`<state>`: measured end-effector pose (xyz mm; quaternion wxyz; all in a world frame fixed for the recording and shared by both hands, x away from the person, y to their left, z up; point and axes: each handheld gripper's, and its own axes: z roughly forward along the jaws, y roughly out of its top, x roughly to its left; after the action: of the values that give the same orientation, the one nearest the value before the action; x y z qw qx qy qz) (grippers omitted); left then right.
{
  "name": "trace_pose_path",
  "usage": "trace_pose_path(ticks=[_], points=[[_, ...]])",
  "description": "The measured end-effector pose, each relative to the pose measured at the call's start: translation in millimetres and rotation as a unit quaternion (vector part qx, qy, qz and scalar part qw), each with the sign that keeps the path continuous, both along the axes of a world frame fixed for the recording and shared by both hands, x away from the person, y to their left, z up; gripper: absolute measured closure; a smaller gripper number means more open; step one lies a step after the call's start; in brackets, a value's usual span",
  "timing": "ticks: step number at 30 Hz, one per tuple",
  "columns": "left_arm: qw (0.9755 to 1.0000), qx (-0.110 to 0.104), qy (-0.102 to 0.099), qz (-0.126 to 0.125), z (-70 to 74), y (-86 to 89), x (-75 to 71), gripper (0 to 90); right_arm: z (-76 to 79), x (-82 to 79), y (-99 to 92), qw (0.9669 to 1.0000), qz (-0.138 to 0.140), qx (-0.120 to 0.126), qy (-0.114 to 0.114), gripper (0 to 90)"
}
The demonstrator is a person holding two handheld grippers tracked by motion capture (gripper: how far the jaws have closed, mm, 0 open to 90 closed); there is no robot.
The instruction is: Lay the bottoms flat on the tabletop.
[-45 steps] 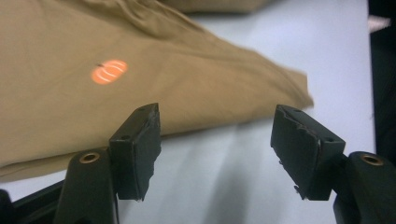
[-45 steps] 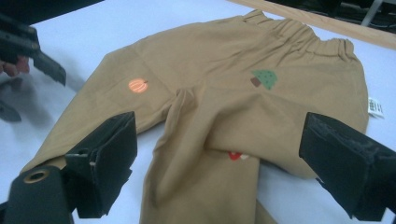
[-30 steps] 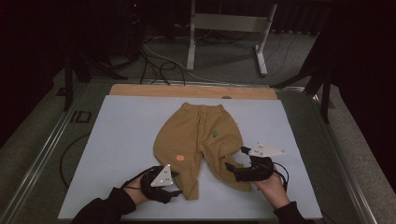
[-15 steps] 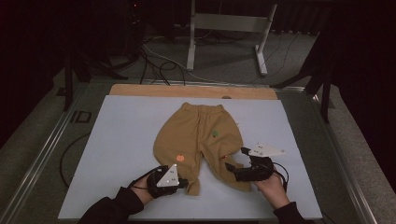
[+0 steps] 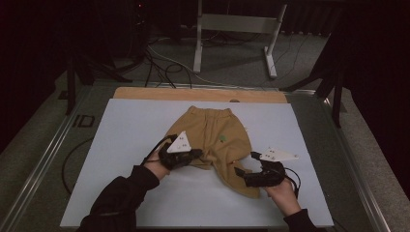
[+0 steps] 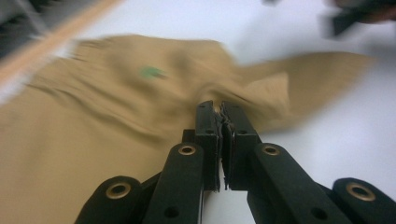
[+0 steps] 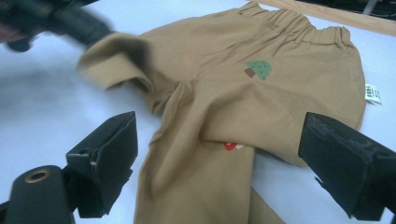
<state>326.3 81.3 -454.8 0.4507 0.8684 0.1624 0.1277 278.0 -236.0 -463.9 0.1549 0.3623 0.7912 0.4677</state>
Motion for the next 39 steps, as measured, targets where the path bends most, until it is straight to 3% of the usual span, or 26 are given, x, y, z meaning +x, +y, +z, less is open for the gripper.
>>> trace_pose_path(ticks=[1, 2, 4, 5, 7, 8, 11, 13, 14, 15, 18, 20, 21, 22, 24, 30, 34, 35, 36, 37, 39], points=[[0.9998, -0.009, -0.003, 0.018, 4.1, -3.3, 13.5, 83.8, 0.4, 0.2, -0.8, 1.0000, 0.000, -0.002, 0.000, 12.1], [0.9995, -0.004, 0.006, 0.032, 3.9, -5.4, 21.8, 82.0, 0.1, 0.3, -0.8, 1.0000, -0.003, 0.002, 0.001, 12.2], [0.9992, 0.004, 0.011, 0.039, 2.6, -6.8, 26.3, 81.7, -0.4, 0.7, -1.6, 1.0000, -0.002, 0.002, 0.001, 12.2], [0.9985, 0.007, 0.024, 0.049, -2.9, -8.9, 33.1, 79.7, -0.7, 0.2, -1.8, 1.0000, 0.000, 0.000, 0.002, 12.2], [0.9987, 0.008, 0.026, 0.042, -7.6, -9.4, 31.8, 78.8, -1.1, -0.2, -2.1, 1.0000, 0.001, 0.001, 0.001, 12.2], [0.9989, -0.003, 0.033, 0.035, -10.3, -8.8, 29.3, 76.0, -1.1, -0.3, -2.6, 1.0000, 0.001, 0.000, 0.002, 12.2], [0.9994, -0.004, 0.029, 0.018, -14.0, -6.7, 18.3, 58.1, -1.6, -0.2, -4.3, 1.0000, -0.001, 0.001, 0.002, 12.2], [0.9996, -0.004, 0.028, 0.008, -15.1, -4.9, 7.4, 52.9, -1.7, 0.1, -5.3, 1.0000, -0.002, 0.002, 0.004, 12.2], [0.9996, -0.004, 0.028, 0.008, -15.1, -4.9, 7.4, 51.6, -1.6, 0.1, -5.5, 1.0000, -0.004, 0.002, 0.004, 12.2], [0.9993, -0.002, 0.034, -0.017, -15.7, -3.2, -4.2, 51.5, -1.3, 0.1, -5.8, 1.0000, -0.005, 0.000, 0.003, 12.2], [0.9982, 0.008, 0.047, -0.038, -17.0, -1.2, -22.7, 47.7, 0.0, -0.1, -6.8, 0.9999, -0.011, 0.005, 0.006, 12.1], [0.9978, 0.011, 0.048, -0.045, -18.1, -1.0, -26.9, 46.5, 0.8, 0.0, -7.5, 0.9999, -0.012, 0.009, 0.006, 12.1], [0.9964, 0.040, 0.049, -0.056, -24.0, -2.3, -36.5, 46.5, 1.3, -0.1, -7.8, 0.9998, -0.015, 0.010, 0.002, 12.1], [0.9961, 0.044, 0.051, -0.057, -29.5, -3.1, -41.3, 46.5, 1.8, -0.4, -8.4, 0.9998, -0.016, 0.010, 0.002, 12.1], [0.9949, 0.064, 0.055, -0.055, -38.1, -3.5, -44.6, 48.9, 2.2, -0.1, -8.3, 0.9998, -0.018, 0.013, 0.000, 12.1], [0.9928, 0.090, 0.072, -0.034, -58.7, -4.3, -37.9, 55.0, 1.4, -0.3, -7.2, 0.9999, -0.014, 0.008, -0.001, 12.1], [0.9942, 0.078, 0.072, -0.018, -63.7, -1.7, -34.6, 70.2, 0.9, -0.6, -6.3, 0.9999, -0.012, 0.006, 0.000, 12.1], [0.9945, 0.068, 0.078, -0.019, -63.2, -0.1, -33.7, 82.4, 0.5, -0.3, -6.7, 0.9999, -0.013, 0.006, 0.000, 12.1], [0.9950, 0.066, 0.073, -0.020, -61.9, 2.0, -34.4, 87.6, 0.5, -0.4, -6.9, 0.9999, -0.012, 0.006, 0.000, 12.1], [0.9948, 0.075, 0.064, -0.025, -60.3, 3.5, -35.4, 88.8, 0.6, -0.5, -7.1, 0.9999, -0.011, 0.004, -0.002, 12.1], [0.9956, 0.068, 0.058, -0.028, -55.2, 7.1, -40.8, 89.2, 1.0, -0.9, -7.4, 0.9999, -0.012, 0.005, -0.002, 12.1]])
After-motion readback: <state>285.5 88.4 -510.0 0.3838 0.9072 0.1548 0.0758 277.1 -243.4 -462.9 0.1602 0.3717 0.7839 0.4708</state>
